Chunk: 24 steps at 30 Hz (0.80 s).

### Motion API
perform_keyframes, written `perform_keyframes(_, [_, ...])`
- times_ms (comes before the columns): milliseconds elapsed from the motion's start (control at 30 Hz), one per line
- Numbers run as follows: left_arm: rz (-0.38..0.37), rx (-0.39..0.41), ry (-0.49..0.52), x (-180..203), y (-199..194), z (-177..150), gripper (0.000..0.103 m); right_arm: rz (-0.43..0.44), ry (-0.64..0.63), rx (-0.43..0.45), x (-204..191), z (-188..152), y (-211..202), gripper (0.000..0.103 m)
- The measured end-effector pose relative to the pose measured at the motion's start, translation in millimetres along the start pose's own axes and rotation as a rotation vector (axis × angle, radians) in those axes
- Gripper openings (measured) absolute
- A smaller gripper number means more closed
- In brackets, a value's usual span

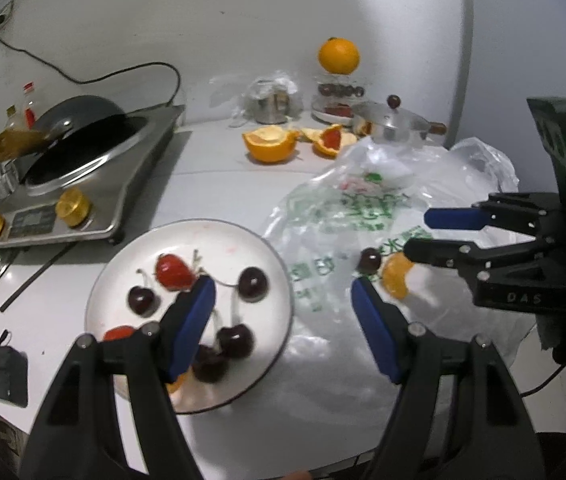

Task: Organize fruits
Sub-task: 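Move both open tools back over the fruit on the plastic bag, then grasp an orange segment with the right tool while the left tool grasps a dark cherry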

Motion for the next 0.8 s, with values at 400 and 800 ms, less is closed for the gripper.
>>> perform_keyframes(400, [-0.003,-0.034,0.010,16,16,-2,0.072,0.047,0.033,-0.064,16,-29,22,0.062])
perform_keyframes(800, [-0.009,-0.030,0.014,16,20,-4,0.072,0.022,-0.029,-0.107,11,-31,41,0.066])
Point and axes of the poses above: each gripper's, at about its wrist camera, not at the fingertips, and y roughly the way its jaws point, x to its right, z to its top, the point moved 3 cm from there along y, roughly the way its jaws point, and after that the axes turned 4 degrees about -y, right-handed, at the moved point
